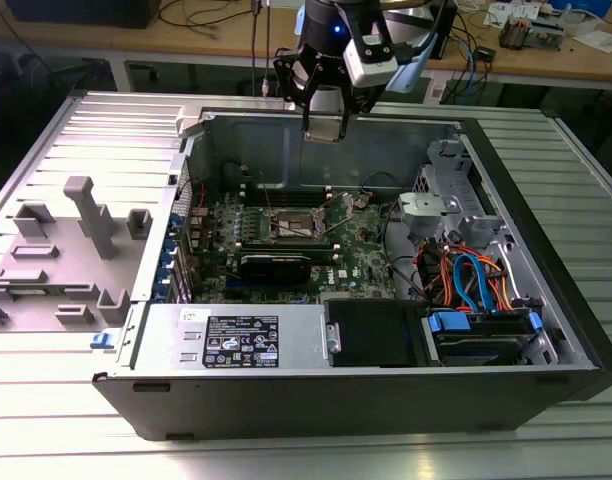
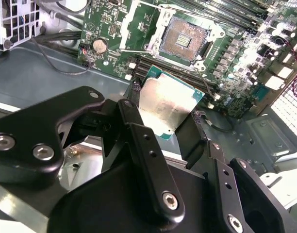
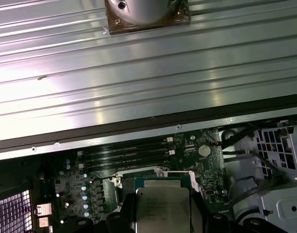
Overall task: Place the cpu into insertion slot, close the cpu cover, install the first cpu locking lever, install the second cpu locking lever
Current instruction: 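Place the cpu into insertion slot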
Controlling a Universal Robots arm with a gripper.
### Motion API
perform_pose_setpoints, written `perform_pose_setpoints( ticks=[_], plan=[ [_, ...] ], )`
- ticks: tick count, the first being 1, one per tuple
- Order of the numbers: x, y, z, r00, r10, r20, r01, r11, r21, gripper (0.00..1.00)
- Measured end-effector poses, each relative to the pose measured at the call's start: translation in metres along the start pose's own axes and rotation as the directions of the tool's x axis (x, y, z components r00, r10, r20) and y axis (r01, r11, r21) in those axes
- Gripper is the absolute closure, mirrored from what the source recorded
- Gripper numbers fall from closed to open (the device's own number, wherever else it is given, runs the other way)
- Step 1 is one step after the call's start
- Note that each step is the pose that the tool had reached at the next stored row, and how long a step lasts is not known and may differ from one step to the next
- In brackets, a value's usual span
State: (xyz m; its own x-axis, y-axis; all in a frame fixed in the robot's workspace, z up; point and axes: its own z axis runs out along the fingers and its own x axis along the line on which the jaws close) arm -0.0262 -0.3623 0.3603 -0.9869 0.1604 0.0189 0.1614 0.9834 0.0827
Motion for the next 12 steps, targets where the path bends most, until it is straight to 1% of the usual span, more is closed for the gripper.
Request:
perform_pose_setpoints(
  ticks=[2, 3, 5, 12],
  plan=[
    [-0.0001, -0.0001, 0.0001, 0.9998, 0.022, 0.0016, -0.022, 0.9998, -0.0003, 0.46],
    [-0.0001, -0.0001, 0.0002, 0.9989, 0.046, 0.0036, -0.046, 0.9989, -0.0008, 0.46],
    [-0.0001, -0.0001, 0.0003, 0.9973, 0.074, 0.0058, -0.074, 0.9973, -0.0015, 0.46],
    [-0.0001, -0.0002, 0.0003, 0.9970, 0.077, 0.0062, -0.077, 0.9970, -0.0017, 0.46]
  ],
)
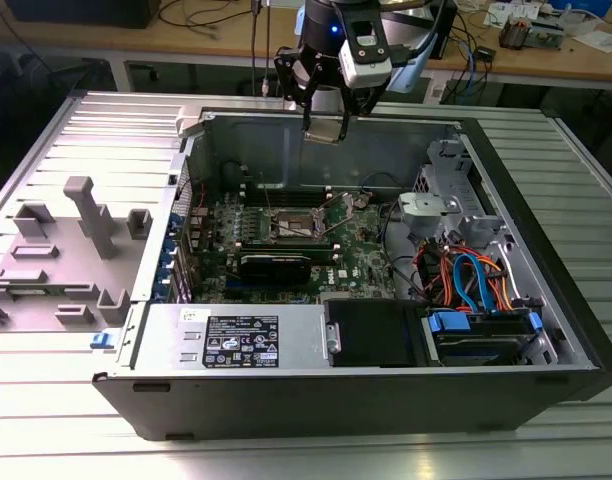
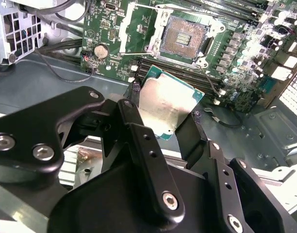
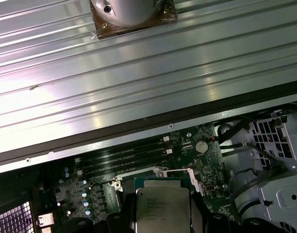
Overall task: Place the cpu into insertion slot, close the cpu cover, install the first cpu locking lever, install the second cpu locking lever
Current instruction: 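Place the cpu into insertion slot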
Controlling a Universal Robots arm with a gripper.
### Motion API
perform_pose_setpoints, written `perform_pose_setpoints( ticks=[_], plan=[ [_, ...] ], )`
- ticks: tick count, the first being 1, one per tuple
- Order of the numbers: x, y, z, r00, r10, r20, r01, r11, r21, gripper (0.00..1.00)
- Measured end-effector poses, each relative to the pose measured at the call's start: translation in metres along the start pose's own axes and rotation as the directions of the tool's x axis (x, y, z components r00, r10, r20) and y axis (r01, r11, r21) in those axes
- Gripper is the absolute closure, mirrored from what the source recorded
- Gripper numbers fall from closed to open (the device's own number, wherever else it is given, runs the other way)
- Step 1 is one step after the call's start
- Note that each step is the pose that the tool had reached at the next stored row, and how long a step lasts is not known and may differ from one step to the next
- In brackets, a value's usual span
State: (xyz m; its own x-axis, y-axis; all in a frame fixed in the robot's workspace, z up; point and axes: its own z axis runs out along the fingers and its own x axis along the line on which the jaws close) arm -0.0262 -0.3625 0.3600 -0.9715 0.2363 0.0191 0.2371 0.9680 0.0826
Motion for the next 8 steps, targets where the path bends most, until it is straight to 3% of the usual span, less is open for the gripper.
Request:
perform_pose_setpoints(
  ticks=[8],
  plan=[
    [0.0000, -0.0001, 0.0000, 1.0000, 0.005, 0.0004, -0.005, 1.0000, -0.0001, 0.46]
  ],
)
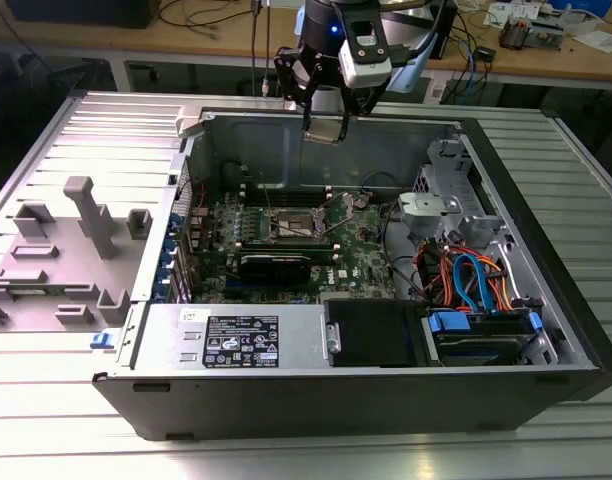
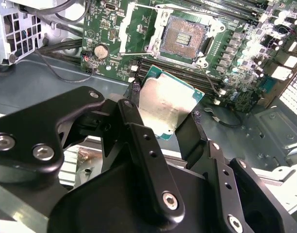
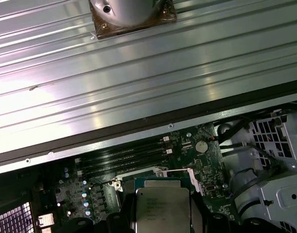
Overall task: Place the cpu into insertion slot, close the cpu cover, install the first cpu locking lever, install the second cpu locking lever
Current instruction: 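Place the cpu into insertion slot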
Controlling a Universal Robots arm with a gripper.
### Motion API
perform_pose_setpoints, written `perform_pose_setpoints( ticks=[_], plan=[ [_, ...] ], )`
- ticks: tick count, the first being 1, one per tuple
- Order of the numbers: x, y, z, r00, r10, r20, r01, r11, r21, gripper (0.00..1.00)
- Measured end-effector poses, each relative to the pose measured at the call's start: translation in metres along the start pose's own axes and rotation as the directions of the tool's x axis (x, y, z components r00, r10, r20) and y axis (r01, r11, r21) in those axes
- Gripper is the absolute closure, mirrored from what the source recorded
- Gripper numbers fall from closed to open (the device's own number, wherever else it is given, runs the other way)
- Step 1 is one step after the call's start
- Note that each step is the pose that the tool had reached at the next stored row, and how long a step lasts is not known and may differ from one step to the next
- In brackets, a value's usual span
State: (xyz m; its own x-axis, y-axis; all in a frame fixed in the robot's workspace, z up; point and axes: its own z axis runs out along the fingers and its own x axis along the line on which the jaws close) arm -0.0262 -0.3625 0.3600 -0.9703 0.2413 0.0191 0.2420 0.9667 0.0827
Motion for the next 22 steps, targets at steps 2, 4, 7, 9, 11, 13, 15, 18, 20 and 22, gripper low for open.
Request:
perform_pose_setpoints(
  ticks=[2, 4, 7, 9, 11, 13, 15, 18, 20, 22],
  plan=[
    [0.0000, 0.0000, 0.0000, 1.0000, 0.004, 0.0003, -0.004, 1.0000, 0.0000, 0.46],
    [0.0000, 0.0000, 0.0000, 1.0000, 0.005, 0.0004, -0.005, 1.0000, 0.0000, 0.46],
    [0.0000, 0.0000, 0.0000, 1.0000, 0.005, 0.0004, -0.005, 1.0000, 0.0000, 0.46],
    [0.0000, 0.0000, 0.0000, 1.0000, 0.005, 0.0004, -0.005, 1.0000, 0.0000, 0.46],
    [0.0000, 0.0000, 0.0000, 1.0000, 0.005, 0.0004, -0.005, 1.0000, 0.0000, 0.46],
    [0.0000, 0.0000, 0.0000, 1.0000, 0.006, 0.0004, -0.006, 1.0000, 0.0000, 0.46],
    [0.0000, 0.0000, 0.0000, 1.0000, 0.007, 0.0005, -0.007, 1.0000, -0.0001, 0.46],
    [0.0000, -0.0001, 0.0000, 0.9999, 0.011, 0.0009, -0.011, 0.9999, -0.0002, 0.46],
    [0.0000, -0.0001, 0.0000, 0.9998, 0.019, 0.0015, -0.019, 0.9998, -0.0002, 0.46],
    [-0.0001, -0.0003, 0.0002, 0.9995, 0.030, 0.0025, -0.030, 0.9995, -0.0006, 0.46]
  ],
)
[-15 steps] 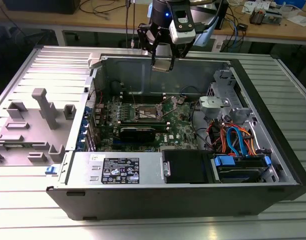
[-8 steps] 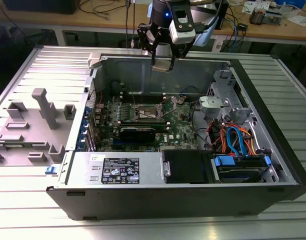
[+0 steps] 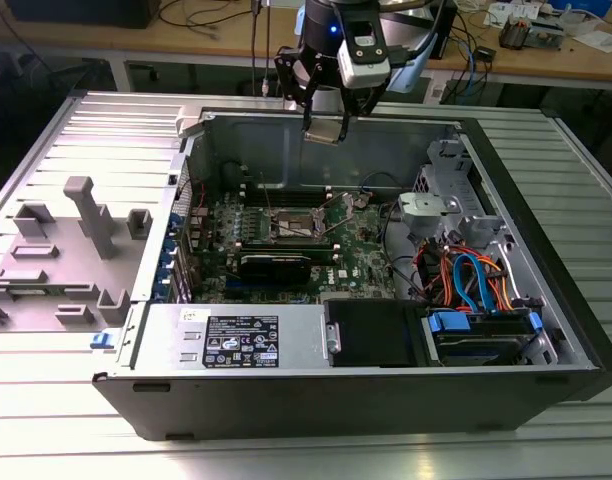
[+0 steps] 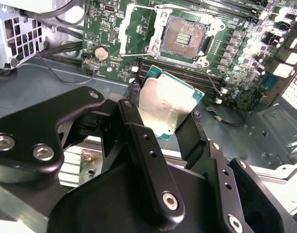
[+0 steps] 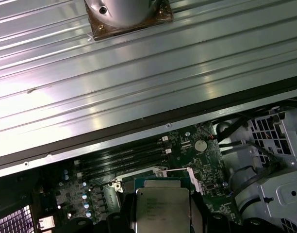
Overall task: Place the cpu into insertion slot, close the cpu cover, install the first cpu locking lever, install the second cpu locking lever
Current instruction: 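Place the cpu into insertion slot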
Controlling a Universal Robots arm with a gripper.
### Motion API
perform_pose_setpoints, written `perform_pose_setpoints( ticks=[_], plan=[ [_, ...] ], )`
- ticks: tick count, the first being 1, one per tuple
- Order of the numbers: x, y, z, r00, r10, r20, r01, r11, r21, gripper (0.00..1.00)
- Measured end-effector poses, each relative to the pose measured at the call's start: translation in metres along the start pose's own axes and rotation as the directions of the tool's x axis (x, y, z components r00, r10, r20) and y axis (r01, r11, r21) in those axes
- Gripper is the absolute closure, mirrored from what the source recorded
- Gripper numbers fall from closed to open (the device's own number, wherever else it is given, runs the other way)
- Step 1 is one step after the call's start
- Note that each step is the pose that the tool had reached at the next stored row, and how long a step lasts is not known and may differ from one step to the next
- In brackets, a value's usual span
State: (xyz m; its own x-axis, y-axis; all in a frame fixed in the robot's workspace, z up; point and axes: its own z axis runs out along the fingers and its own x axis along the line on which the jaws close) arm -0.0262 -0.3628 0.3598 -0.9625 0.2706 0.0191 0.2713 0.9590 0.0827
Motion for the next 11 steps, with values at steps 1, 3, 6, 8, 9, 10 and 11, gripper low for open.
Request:
perform_pose_setpoints(
  ticks=[1, 3, 6, 8, 9, 10, 11],
  plan=[
    [0.0000, 0.0000, 0.0000, 1.0000, 0.005, 0.0004, -0.005, 1.0000, -0.0001, 0.46],
    [0.0000, -0.0001, 0.0002, 0.9998, 0.021, 0.0018, -0.021, 0.9998, -0.0004, 0.46],
    [0.0000, -0.0002, 0.0002, 0.9997, 0.025, 0.0021, -0.025, 0.9997, -0.0005, 0.46],
    [0.0000, -0.0002, 0.0002, 0.9997, 0.026, 0.0021, -0.026, 0.9997, -0.0005, 0.46],
    [-0.0001, -0.0001, 0.0002, 0.9997, 0.026, 0.0021, -0.026, 0.9997, -0.0004, 0.46],
    [0.0000, -0.0002, 0.0002, 0.9997, 0.026, 0.0021, -0.026, 0.9997, -0.0005, 0.46],
    [0.0000, -0.0002, 0.0002, 0.9997, 0.026, 0.0022, -0.026, 0.9997, -0.0005, 0.46]
  ],
)
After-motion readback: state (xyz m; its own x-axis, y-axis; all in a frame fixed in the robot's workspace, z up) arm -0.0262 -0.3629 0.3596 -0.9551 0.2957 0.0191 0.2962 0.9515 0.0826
